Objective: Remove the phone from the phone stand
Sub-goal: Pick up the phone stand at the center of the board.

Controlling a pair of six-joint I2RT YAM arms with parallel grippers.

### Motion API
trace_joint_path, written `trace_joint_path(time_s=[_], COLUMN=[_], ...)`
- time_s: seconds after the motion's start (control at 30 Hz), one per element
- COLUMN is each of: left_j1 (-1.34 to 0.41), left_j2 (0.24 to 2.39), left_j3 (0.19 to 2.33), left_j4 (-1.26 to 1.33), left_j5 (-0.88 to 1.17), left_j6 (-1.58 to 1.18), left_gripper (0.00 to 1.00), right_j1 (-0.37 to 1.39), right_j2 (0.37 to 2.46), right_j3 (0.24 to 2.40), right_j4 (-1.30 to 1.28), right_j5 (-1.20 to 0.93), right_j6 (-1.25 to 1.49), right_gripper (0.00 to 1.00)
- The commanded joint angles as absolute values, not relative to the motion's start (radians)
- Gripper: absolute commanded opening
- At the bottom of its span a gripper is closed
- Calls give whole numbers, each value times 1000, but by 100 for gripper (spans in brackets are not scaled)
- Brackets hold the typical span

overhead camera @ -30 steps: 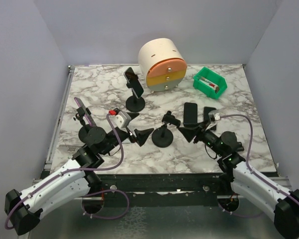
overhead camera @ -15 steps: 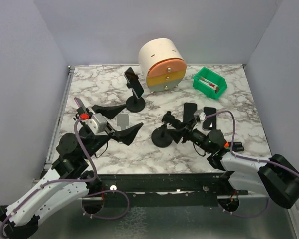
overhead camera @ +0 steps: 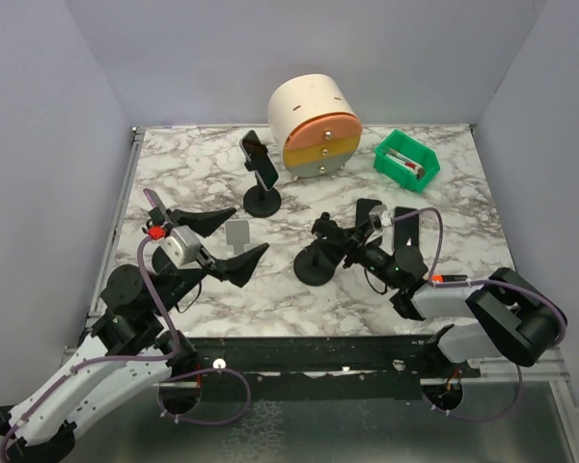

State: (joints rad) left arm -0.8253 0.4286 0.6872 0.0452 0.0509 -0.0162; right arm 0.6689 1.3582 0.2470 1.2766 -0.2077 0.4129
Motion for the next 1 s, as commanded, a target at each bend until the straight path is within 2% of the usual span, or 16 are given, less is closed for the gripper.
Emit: trace_joint_path(time_s=[0.0, 0.07, 0.13, 0.23, 0.47, 0.97], left_j1=[-827, -827, -827, -827, -828, -828], left_j2=[400, 395, 386, 375, 364, 337], left_j3=[673, 675, 676, 675, 687, 714], left_j4=[8, 2, 2, -22, -30, -77], left_j5=[16, 12, 8, 7, -6, -48], left_j6=[-5, -5, -5, -5, -5, 17], left_gripper=[99, 99, 99, 99, 99, 99], right_j1=[685, 692, 696, 707, 807, 841], right_j2=[1416, 1435, 1447, 1448, 1386, 1446], right_j3=[290, 297, 298, 300, 395, 596], right_j4=[1380, 1389, 1396, 1392, 1221, 1096], right_j5=[-238, -240, -237, -239, -212, -157], right_j6=[437, 437, 435, 416, 270, 70], right_gripper=[50, 42, 29, 17, 1, 1])
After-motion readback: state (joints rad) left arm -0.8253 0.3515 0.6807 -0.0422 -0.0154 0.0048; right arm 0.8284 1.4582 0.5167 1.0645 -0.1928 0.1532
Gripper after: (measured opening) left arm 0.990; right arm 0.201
